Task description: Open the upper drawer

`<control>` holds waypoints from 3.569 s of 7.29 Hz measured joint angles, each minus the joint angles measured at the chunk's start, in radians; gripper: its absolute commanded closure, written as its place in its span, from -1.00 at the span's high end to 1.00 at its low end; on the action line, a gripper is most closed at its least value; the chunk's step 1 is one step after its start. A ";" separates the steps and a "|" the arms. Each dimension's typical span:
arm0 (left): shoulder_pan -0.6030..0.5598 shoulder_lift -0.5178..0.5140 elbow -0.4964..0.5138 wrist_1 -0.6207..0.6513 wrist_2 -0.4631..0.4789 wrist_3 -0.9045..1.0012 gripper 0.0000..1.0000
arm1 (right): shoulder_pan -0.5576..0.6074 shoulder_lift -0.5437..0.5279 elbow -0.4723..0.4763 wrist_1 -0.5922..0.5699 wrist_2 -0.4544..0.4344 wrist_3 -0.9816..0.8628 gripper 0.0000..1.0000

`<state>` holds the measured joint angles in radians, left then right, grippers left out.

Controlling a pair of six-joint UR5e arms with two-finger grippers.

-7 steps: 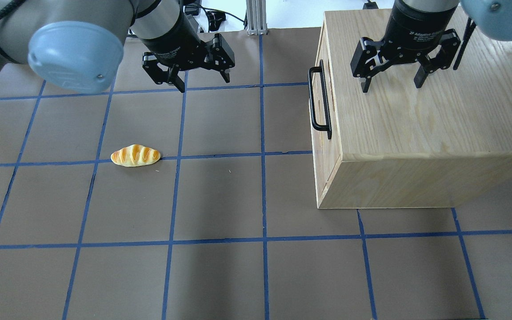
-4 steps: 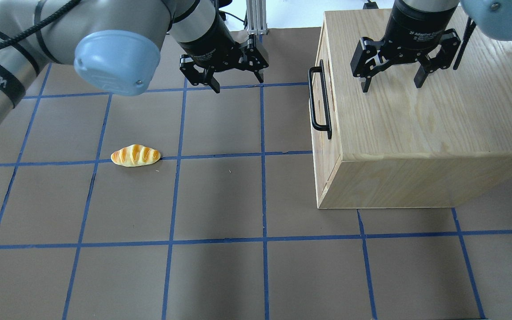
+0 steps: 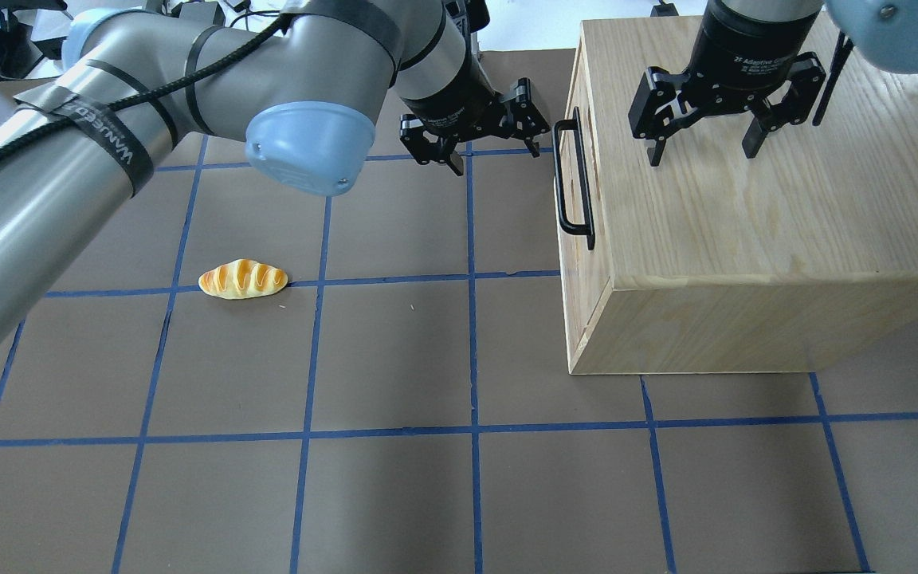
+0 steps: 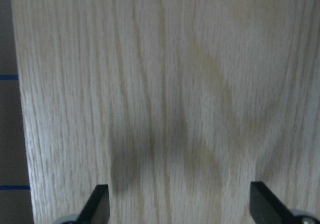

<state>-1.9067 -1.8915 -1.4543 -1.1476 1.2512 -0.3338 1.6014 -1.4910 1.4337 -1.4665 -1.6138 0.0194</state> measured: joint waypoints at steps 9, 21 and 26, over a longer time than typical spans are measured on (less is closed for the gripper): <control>-0.050 -0.074 0.000 0.060 0.000 -0.054 1.00 | 0.000 0.000 0.000 0.000 0.000 0.000 1.00; -0.047 -0.086 0.008 0.067 0.060 -0.024 1.00 | 0.000 0.000 -0.001 0.000 0.000 -0.001 1.00; -0.036 -0.085 0.016 0.056 0.063 -0.022 1.00 | 0.000 0.000 -0.001 0.000 0.000 0.000 1.00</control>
<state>-1.9429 -1.9763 -1.4387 -1.0911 1.3140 -0.3561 1.6015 -1.4910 1.4327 -1.4665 -1.6137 0.0195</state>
